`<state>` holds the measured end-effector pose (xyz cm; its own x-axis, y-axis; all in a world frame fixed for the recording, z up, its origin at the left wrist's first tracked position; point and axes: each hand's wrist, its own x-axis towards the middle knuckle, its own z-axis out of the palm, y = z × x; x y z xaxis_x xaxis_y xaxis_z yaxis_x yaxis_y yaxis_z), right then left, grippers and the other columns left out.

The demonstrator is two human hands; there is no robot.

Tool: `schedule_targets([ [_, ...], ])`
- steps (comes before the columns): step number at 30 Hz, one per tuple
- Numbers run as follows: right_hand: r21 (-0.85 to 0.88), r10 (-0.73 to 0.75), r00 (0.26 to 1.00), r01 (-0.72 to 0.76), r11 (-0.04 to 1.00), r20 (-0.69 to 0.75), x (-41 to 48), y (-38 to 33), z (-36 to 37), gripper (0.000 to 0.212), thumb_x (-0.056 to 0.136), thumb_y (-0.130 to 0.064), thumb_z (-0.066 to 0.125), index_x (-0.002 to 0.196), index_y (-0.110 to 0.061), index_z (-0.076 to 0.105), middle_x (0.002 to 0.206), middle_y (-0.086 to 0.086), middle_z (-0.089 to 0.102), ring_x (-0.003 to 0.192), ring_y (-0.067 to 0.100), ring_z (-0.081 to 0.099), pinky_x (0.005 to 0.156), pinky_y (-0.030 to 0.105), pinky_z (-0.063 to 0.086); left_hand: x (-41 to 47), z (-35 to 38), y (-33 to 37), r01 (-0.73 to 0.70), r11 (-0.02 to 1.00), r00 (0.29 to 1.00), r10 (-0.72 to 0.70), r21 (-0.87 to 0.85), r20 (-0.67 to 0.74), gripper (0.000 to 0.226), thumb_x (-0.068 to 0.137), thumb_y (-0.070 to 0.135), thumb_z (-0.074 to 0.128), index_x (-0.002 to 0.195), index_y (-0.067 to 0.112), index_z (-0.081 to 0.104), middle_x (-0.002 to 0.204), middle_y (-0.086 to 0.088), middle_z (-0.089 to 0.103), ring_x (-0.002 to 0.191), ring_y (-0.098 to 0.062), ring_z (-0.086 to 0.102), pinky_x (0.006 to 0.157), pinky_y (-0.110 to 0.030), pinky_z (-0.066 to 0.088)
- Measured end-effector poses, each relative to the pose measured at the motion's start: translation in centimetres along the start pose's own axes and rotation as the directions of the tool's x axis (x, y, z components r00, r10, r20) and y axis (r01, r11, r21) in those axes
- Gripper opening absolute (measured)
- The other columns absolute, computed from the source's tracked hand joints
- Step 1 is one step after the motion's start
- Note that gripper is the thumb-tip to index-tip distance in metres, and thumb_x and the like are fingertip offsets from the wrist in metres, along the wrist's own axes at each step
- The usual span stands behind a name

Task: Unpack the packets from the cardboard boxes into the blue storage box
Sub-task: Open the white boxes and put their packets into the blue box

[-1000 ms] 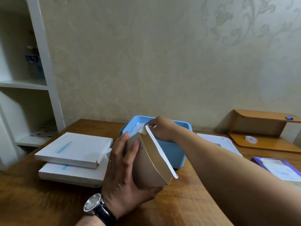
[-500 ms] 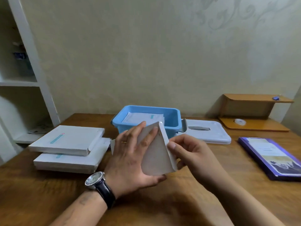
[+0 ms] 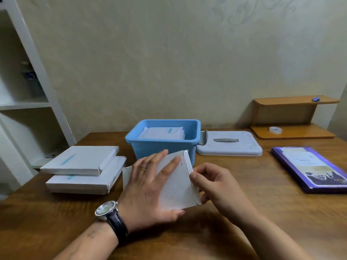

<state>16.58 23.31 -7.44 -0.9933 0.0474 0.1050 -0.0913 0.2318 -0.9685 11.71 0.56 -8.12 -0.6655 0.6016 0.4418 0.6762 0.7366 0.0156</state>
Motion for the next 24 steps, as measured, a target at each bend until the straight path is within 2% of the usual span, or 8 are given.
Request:
schedule_targets([
  [4,-0.025,0.03,0.999,-0.031,0.999,-0.011,-0.2,0.3,0.5,0.014,0.103,-0.039,0.068,0.102,-0.027,0.076,0.095,-0.01,0.079,0.085,0.018,0.077,0.063,0.025,0.063,-0.7,-0.1,0.3,0.018,1.0,0.999,-0.019,0.016,0.038,0.126,0.064,0.093,0.062,0.167,0.041,0.011,0.172,-0.002,0.018,0.154,-0.028,0.027,0.127,-0.054,0.02],
  [8,0.067,0.008,0.998,-0.004,0.998,-0.06,-0.6,0.5,1.2,0.004,0.104,-0.031,0.069,0.107,-0.029,0.07,0.095,-0.006,0.079,0.084,0.018,0.075,0.058,0.025,0.06,-1.2,-0.1,0.3,0.03,0.999,0.999,-0.031,0.018,0.039,0.125,0.064,0.093,0.06,0.166,0.042,0.009,0.171,0.0,0.019,0.154,-0.025,0.024,0.128,-0.049,0.013],
  [11,0.001,-0.067,0.991,0.067,0.998,-0.117,-0.6,0.6,2.0,0.011,0.102,-0.027,0.071,0.102,-0.038,0.068,0.091,-0.006,0.077,0.079,0.015,0.072,0.055,0.025,0.056,-1.5,-0.1,0.3,0.077,0.997,0.997,-0.077,-0.022,0.024,0.126,0.063,0.094,0.061,0.166,0.044,0.006,0.172,0.004,0.018,0.155,-0.022,0.023,0.128,-0.049,0.015],
  [14,-0.054,-0.159,0.977,0.153,0.987,-0.14,-0.8,0.5,2.7,0.017,0.101,-0.024,0.071,0.099,-0.041,0.07,0.09,-0.008,0.078,0.078,0.011,0.071,0.058,0.027,0.051,-1.6,-0.3,0.1,0.099,0.995,0.995,-0.099,-0.014,0.03,0.124,0.064,0.094,0.058,0.165,0.046,0.003,0.172,0.007,0.01,0.156,-0.02,0.017,0.13,-0.048,0.01],
  [17,-0.093,-0.231,0.964,0.22,0.971,-0.135,-1.5,0.2,3.4,0.017,0.105,-0.036,0.063,0.108,-0.048,0.075,0.107,-0.023,0.076,0.097,0.005,0.072,0.067,0.021,0.053,-1.6,-0.8,-0.2,0.116,0.993,0.993,-0.115,-0.02,0.034,0.122,0.066,0.094,0.055,0.165,0.048,0.0,0.173,0.008,0.004,0.156,-0.019,0.01,0.13,-0.045,0.005],
  [19,-0.284,-0.302,0.949,0.267,0.921,-0.087,-2.2,-0.1,4.3,0.026,0.102,-0.054,0.052,0.125,-0.059,0.063,0.122,-0.036,0.063,0.113,-0.004,0.064,0.08,0.015,0.051,-1.7,-1.2,-0.4,0.133,0.99,0.991,-0.133,-0.034,0.02,0.121,0.067,0.094,0.055,0.165,0.047,0.002,0.172,0.006,0.005,0.156,-0.02,0.012,0.13,-0.047,0.01],
  [21,-0.384,-0.326,0.945,0.296,0.875,-0.014,-2.5,-0.4,5.3,0.046,0.093,-0.069,0.045,0.139,-0.064,0.047,0.13,-0.041,0.052,0.122,-0.008,0.057,0.087,0.015,0.049,-2.2,-1.9,-0.9,0.153,0.987,0.988,-0.152,-0.041,0.028,0.12,0.069,0.093,0.056,0.164,0.049,-0.003,0.172,0.008,0.001,0.156,-0.019,0.009,0.13,-0.043,0.008],
  [24,-0.19,-0.269,0.963,0.263,0.946,-0.005,-1.8,-1.5,6.5,0.053,0.093,-0.077,0.042,0.142,-0.059,0.054,0.131,-0.037,0.059,0.119,-0.005,0.06,0.091,0.024,0.055,-2.9,-4.6,-2.6,0.162,0.986,0.986,-0.16,-0.041,0.05,0.12,0.071,0.087,0.064,0.161,0.053,-0.008,0.17,0.013,-0.003,0.155,-0.014,0.003,0.128,-0.036,0.001],
])
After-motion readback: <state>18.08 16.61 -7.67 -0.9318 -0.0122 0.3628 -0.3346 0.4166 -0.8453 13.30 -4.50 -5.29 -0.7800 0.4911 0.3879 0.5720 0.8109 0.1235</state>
